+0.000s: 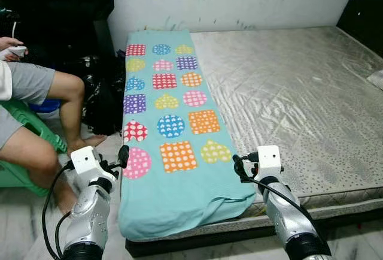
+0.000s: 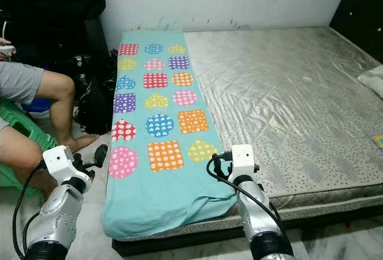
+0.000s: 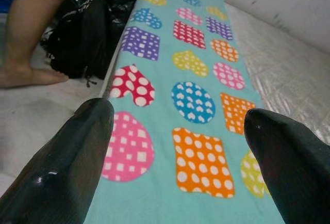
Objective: Clean up the room
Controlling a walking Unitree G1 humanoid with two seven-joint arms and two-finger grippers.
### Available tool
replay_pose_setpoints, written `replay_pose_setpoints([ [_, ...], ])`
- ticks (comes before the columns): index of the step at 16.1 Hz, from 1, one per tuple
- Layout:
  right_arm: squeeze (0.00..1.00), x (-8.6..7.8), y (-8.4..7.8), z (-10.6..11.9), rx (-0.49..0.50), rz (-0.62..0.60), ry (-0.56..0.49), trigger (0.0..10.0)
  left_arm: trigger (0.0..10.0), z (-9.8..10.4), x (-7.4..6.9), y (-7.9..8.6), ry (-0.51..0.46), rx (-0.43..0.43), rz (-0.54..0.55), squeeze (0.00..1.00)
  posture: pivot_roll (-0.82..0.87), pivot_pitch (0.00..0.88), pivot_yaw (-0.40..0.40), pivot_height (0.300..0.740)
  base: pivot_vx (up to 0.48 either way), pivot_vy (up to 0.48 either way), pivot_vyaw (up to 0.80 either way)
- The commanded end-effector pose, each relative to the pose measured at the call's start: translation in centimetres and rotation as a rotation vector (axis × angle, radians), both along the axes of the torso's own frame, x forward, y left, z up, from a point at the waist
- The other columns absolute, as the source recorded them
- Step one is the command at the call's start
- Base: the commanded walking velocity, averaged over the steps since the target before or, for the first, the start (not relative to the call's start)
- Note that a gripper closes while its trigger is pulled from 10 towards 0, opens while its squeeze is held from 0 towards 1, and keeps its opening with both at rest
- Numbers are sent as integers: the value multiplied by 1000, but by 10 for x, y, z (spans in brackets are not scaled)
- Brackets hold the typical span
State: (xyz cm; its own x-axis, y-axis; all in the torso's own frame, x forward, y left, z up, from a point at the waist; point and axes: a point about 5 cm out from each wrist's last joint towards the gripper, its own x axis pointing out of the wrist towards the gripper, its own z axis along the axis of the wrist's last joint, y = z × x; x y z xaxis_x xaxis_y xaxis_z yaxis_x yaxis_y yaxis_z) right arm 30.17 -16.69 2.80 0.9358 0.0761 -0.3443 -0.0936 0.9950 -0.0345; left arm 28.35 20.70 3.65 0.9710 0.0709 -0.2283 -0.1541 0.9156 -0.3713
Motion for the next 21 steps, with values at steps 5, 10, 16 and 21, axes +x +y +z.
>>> replay_pose_setpoints([
  [5,0,7,-6,16,-32,-48,-62,10000,10000,9,-9,24,-9,81,30,0,-101,47,37,740,0,0,0],
  [10,0,-9,-2,32,31,-45,-237,10000,10000,39,-30,30,-198,296,-36,0,-122,102,49,740,0,0,0],
  [16,0,-29,-5,44,32,-46,-296,10000,10000,58,-56,28,-266,427,-28,0,-111,124,45,740,0,0,0],
  [21,0,-33,-4,44,28,-28,-283,10000,10000,56,-57,21,-249,438,-52,0,-110,122,37,740,0,0,0],
])
